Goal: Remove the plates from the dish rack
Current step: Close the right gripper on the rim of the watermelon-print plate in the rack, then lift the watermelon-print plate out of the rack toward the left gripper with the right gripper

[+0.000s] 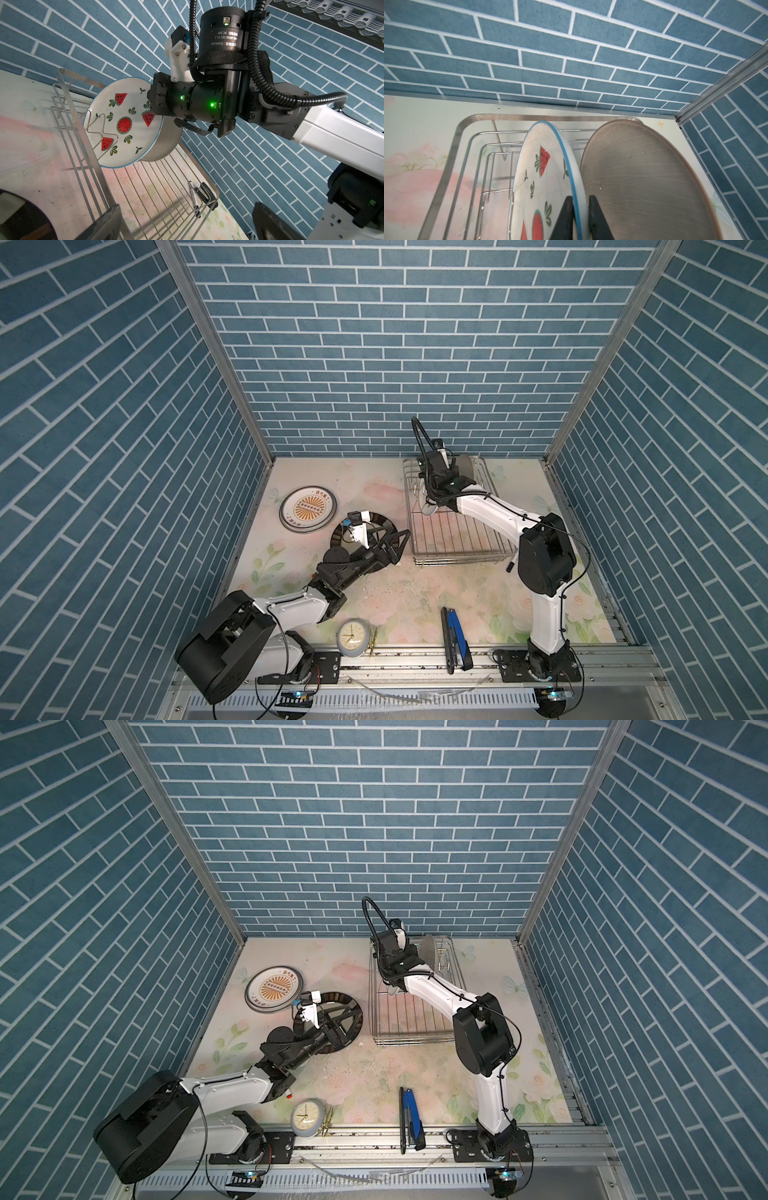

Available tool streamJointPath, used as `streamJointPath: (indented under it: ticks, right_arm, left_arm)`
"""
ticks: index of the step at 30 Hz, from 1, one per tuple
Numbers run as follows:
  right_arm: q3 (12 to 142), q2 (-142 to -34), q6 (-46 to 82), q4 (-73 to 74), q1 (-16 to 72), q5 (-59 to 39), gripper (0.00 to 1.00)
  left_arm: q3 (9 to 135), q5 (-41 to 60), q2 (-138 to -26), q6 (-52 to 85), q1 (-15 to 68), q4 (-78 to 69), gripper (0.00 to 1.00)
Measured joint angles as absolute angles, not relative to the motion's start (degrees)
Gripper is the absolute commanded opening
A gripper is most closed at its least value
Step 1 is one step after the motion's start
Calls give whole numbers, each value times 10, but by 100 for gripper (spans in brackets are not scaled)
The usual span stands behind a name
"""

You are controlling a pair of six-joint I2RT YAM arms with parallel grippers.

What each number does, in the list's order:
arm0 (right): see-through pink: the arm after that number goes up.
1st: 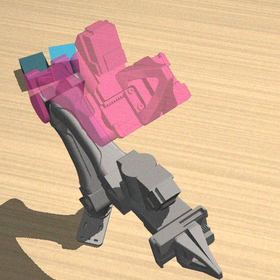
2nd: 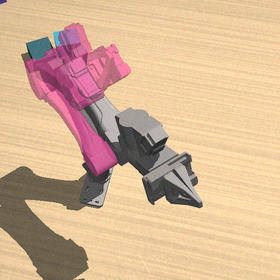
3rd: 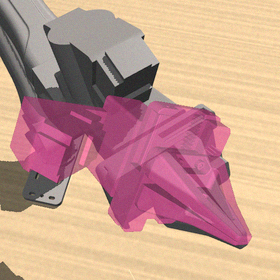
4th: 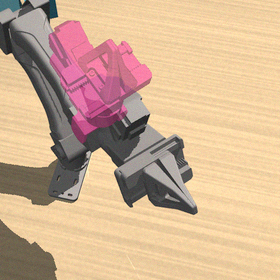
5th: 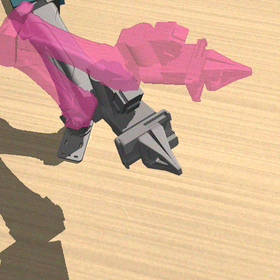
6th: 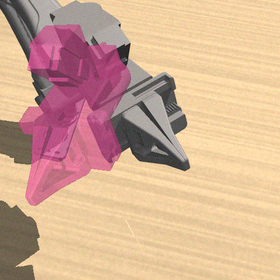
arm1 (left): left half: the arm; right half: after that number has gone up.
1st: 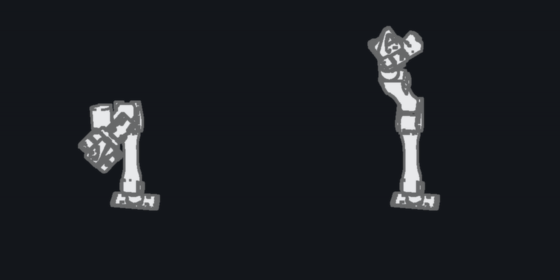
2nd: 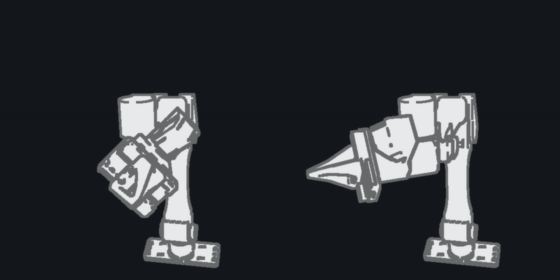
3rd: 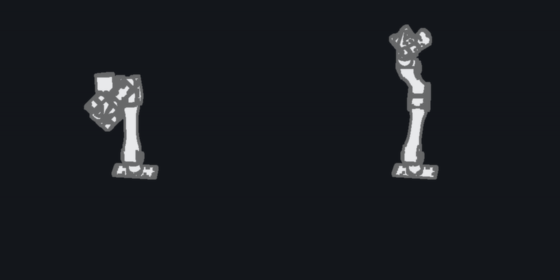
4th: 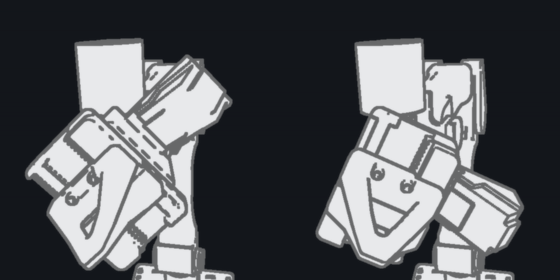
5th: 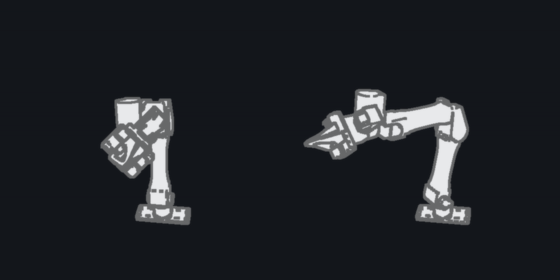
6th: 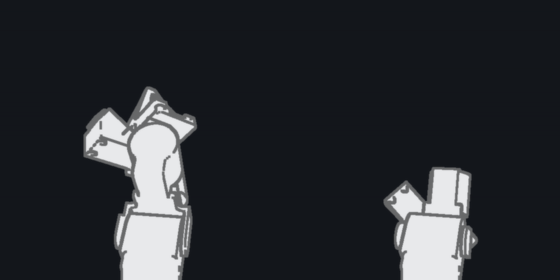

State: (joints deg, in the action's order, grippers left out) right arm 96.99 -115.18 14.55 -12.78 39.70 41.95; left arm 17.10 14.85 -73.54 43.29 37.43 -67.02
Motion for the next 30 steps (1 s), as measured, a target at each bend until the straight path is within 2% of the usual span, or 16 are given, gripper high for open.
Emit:
streamJointPath:
  ticks: [11,30]
  right_arm:
    - [967,-1151,141,-116,400,423,3]
    - [952,-1142,75,-82,416,444,0]
  left_arm:
    - [175,150,-740,437,374,-676,100]
    - [184,150,-744,439,374,-671,100]
